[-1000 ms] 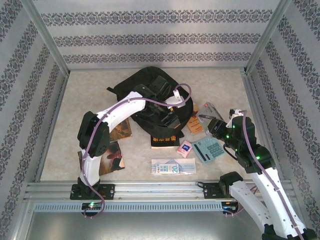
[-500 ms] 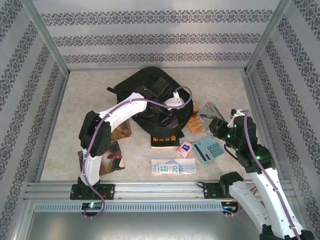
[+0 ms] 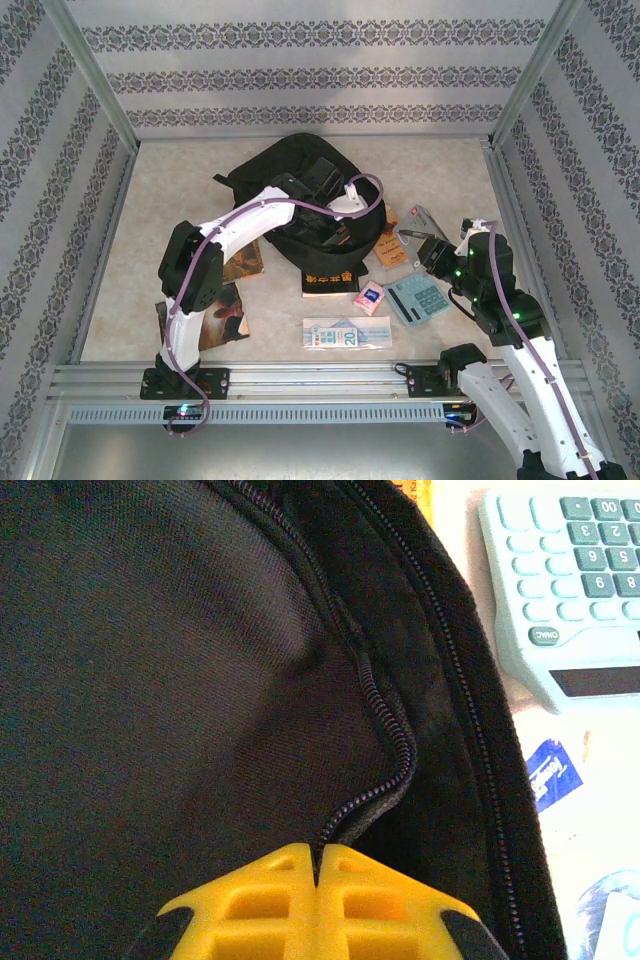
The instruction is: Pack the student bag
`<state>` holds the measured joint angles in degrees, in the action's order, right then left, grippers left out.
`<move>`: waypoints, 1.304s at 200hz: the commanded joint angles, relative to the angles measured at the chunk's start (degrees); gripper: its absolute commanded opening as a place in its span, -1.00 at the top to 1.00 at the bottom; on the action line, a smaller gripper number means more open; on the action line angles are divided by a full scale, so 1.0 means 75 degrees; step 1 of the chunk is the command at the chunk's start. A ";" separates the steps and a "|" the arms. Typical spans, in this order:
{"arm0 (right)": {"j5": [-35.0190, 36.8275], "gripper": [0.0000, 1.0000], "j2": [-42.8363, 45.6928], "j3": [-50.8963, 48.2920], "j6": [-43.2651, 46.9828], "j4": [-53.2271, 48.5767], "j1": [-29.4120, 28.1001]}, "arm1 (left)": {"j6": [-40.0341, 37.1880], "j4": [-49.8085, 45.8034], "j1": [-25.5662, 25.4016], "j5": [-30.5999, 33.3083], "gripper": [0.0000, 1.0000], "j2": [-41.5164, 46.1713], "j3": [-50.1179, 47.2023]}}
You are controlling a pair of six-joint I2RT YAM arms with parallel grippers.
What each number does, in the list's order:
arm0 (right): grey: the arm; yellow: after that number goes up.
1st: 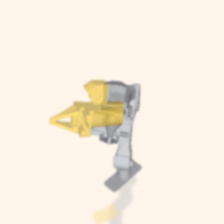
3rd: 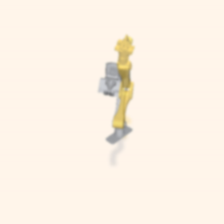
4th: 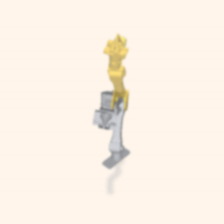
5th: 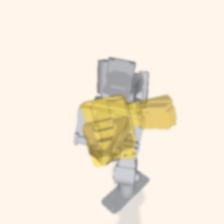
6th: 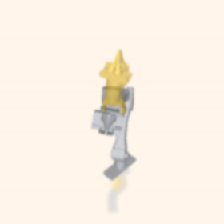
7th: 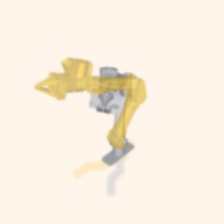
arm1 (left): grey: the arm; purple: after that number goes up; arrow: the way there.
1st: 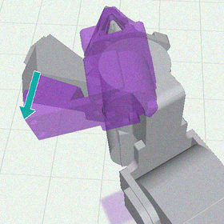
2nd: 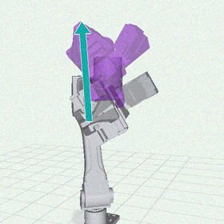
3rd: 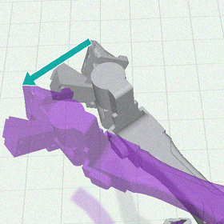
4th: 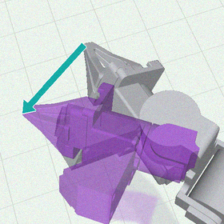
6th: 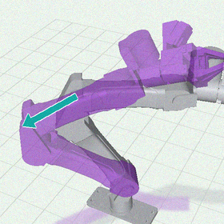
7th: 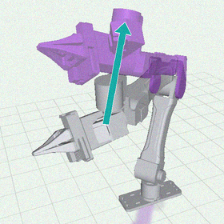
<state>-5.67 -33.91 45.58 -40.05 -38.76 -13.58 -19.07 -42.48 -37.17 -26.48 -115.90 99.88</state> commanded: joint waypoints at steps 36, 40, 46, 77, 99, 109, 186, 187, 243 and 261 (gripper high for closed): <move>-0.0520 0.44 -0.0197 0.0268 0.0206 0.0746 0.0080 | 0.0740 0.1247 0.0234 0.0526 1.00 0.1168 -0.0531; -0.0559 0.44 -0.0237 0.0298 0.0202 0.0767 0.0084 | 0.0818 0.1386 0.0271 0.0544 1.00 0.1291 -0.0636; -0.0631 0.44 -0.0308 0.0328 0.0181 0.0791 0.0080 | 0.0981 0.1599 0.0328 0.0555 1.00 0.1482 -0.0828; -0.0889 0.44 -0.0649 0.0388 -0.0141 0.1082 0.0059 | 0.1953 0.2958 0.0641 0.0767 1.00 0.2591 -0.1949; -0.1015 0.44 -0.0891 0.0389 -0.0601 0.1437 0.0053 | 0.2606 0.3824 0.0832 0.0912 1.00 0.3264 -0.2715; -0.1105 0.45 -0.1043 0.0390 -0.0868 0.1570 0.0054 | 0.2802 0.4113 0.0864 0.0999 1.00 0.3540 -0.3024; -0.2497 0.47 -0.3535 0.0496 -0.3662 0.4017 -0.0723 | 0.4192 0.5280 0.0854 -0.0063 0.93 0.3919 -0.3988; -0.2494 0.47 -0.3561 0.0496 -0.3702 0.4060 -0.0739 | 0.4199 0.5279 0.0854 -0.0059 0.90 0.3914 -0.3994; -0.2430 0.48 -0.3737 0.0416 -0.4139 0.4583 -0.0864 | 0.3848 0.4014 0.0848 0.0355 -0.29 0.3556 -0.3157; -0.2407 0.49 -0.3695 0.0304 -0.4198 0.4648 -0.0872 | 0.3758 0.3613 0.0844 0.0420 -0.40 0.3202 -0.2754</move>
<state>-22.50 -63.00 47.09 -69.49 -8.88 -19.75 10.50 -10.59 -30.74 -24.12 -89.14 74.43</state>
